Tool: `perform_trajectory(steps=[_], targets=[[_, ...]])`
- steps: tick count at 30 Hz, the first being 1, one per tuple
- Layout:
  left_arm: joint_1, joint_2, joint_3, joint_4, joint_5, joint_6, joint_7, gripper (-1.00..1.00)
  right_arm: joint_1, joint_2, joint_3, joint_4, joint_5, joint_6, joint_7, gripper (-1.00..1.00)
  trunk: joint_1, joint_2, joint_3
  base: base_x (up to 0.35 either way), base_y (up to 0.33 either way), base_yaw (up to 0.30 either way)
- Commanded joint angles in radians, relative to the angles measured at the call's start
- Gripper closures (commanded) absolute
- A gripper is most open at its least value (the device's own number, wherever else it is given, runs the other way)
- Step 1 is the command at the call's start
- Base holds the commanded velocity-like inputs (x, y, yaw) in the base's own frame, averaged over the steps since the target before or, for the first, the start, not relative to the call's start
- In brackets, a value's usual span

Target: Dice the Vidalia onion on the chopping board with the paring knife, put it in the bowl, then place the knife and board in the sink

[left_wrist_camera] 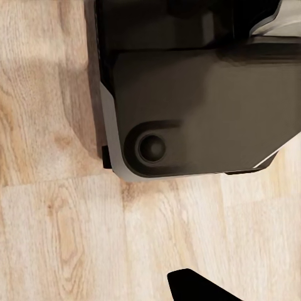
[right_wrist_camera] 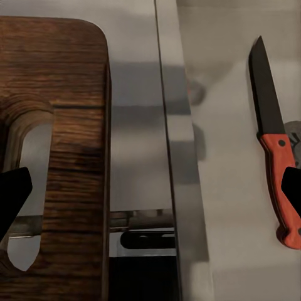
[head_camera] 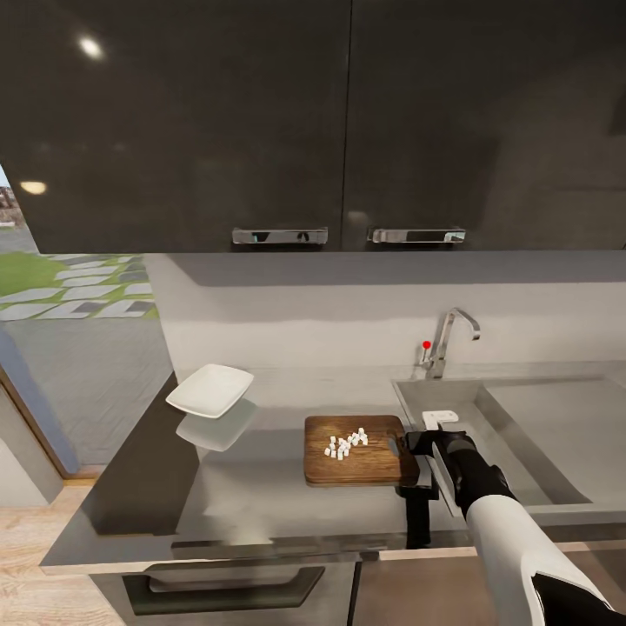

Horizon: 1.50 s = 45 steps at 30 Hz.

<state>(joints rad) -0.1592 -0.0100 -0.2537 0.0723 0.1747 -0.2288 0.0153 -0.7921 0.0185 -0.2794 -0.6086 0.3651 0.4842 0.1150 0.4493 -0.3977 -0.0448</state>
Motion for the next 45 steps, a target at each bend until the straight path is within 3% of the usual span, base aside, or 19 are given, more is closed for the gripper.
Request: perform_trajectory(steps=[1, 15, 23, 45], targets=[[-0.002, -0.001, -0.009, 0.004, 0.008, -0.007, 0.002, -1.00, -0.001, 0.001, -0.007, -0.002, 0.011, 0.004, 0.009, -1.00, 0.001, -0.002, -0.002, 0.000, 0.000, 0.000], [-0.002, -0.001, -0.009, 0.005, 0.008, -0.007, 0.002, -1.00, -0.001, 0.002, -0.007, 0.000, 0.009, 0.004, 0.010, -1.00, 0.001, -0.002, -0.009, 0.000, 0.000, 0.000], [-0.002, -0.001, -0.009, 0.005, 0.008, -0.007, 0.002, -1.00, -0.001, 0.020, -0.007, 0.001, 0.011, 0.002, 0.010, -1.00, 0.001, -0.002, -0.016, 0.000, 0.000, 0.000], [-0.002, -0.001, -0.009, 0.006, 0.008, -0.007, 0.002, -1.00, -0.001, 0.018, -0.007, 0.000, 0.012, 0.003, 0.008, -1.00, 0.001, -0.002, -0.018, 0.000, 0.000, 0.000]])
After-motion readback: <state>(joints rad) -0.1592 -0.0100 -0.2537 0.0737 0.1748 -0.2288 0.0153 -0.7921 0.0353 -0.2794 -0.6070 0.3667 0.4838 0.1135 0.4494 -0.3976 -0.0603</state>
